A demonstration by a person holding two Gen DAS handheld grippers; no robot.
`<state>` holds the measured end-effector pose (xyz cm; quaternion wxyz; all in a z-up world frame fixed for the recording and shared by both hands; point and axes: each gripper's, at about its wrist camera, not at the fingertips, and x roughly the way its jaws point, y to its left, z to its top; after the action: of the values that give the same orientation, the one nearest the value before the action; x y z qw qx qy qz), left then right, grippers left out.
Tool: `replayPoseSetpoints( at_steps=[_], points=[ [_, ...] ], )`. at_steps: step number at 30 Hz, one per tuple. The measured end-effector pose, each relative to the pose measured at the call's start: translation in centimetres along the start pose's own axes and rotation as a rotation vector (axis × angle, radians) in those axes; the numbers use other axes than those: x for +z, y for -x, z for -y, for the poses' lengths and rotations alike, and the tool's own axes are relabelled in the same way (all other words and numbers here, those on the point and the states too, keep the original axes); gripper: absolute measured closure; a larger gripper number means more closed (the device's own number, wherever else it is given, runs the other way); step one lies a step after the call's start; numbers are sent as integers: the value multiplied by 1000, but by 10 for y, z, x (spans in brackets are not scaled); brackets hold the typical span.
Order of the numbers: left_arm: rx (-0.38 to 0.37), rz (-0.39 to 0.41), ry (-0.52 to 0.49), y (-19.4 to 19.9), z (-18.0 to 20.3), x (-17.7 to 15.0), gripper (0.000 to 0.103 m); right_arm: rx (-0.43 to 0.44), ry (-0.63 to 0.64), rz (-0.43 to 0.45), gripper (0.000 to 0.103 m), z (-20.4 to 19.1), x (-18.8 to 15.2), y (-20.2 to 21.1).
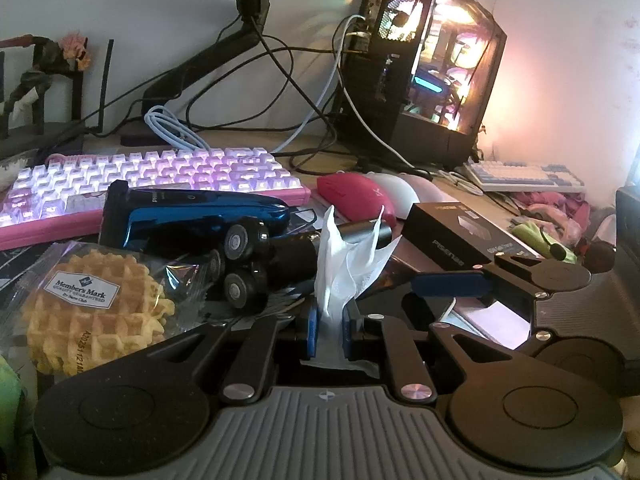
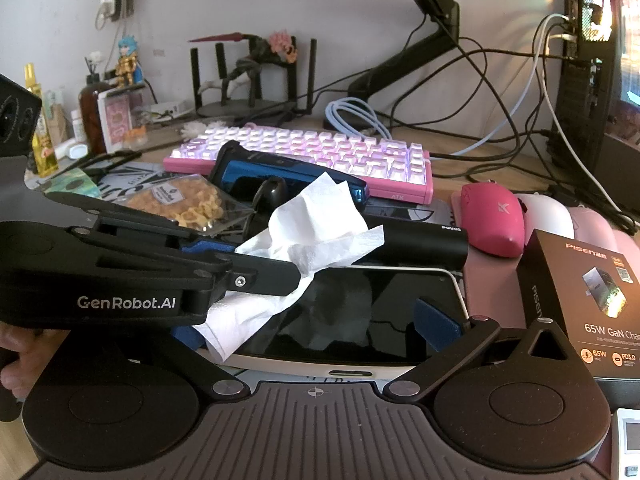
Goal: Clean container
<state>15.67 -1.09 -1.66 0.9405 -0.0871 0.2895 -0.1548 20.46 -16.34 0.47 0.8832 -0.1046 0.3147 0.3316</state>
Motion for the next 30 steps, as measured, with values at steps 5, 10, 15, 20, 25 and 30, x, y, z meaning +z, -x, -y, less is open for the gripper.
replayPoseSetpoints(
  at_steps=[5, 10, 15, 20, 25, 30],
  points=[
    [0, 0, 2, -1, -2, 0, 87, 0, 0, 0, 0, 0, 0, 0],
    [-6, -2, -3, -1, -2, 0, 87, 0, 0, 0, 0, 0, 0, 0],
    [-2, -1, -1, -1, -1, 0, 87, 0, 0, 0, 0, 0, 0, 0],
    [4, 1, 2, -1, -1, 1, 87, 0, 0, 0, 0, 0, 0, 0],
    [-2, 0, 1, -1, -2, 1, 87, 0, 0, 0, 0, 0, 0, 0],
    [-13, -3, -8, -1, 0, 1, 87, 0, 0, 0, 0, 0, 0, 0]
  ],
)
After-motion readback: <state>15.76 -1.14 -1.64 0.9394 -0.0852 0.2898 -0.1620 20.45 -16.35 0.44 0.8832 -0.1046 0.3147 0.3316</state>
